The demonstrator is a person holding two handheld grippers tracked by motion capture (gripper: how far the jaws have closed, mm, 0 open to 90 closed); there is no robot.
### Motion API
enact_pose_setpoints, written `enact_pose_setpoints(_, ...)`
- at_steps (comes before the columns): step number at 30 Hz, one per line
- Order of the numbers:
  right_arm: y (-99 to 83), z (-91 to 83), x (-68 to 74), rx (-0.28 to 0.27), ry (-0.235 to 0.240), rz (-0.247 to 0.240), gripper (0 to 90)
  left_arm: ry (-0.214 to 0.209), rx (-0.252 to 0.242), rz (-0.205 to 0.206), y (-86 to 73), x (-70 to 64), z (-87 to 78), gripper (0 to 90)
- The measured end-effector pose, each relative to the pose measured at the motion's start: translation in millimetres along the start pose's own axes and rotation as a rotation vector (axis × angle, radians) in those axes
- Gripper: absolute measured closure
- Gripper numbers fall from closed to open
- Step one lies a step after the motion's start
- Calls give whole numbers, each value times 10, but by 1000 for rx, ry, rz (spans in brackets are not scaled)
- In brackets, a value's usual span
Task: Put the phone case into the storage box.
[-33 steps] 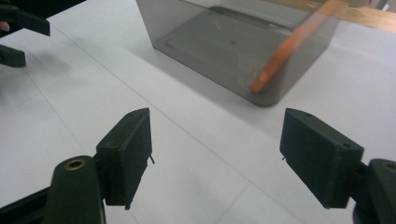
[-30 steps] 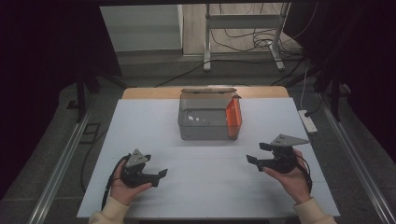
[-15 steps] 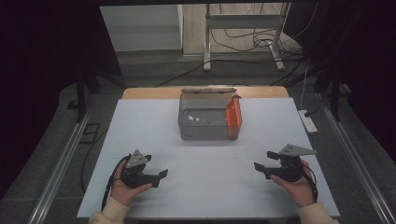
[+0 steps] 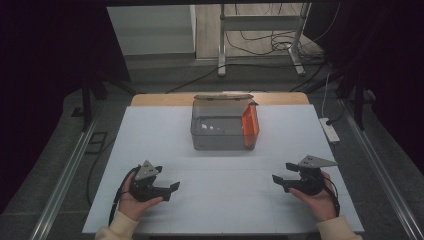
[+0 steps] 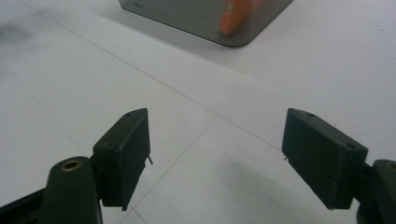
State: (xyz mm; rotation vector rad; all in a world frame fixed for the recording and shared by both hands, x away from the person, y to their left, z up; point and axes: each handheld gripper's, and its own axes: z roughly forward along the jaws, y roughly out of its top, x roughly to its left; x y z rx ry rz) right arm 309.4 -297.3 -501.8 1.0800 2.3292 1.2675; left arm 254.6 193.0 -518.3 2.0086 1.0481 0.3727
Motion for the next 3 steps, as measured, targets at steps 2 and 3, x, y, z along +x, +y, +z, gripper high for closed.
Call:
enact_pose_setpoints(2,-6,2,-6,6,2,4,235,-3,-1,-3,2,4,0,115)
enact_pose_setpoints(3,-12,3,-8,7,2,4,236,-2,-2,-5,2,4,3,114)
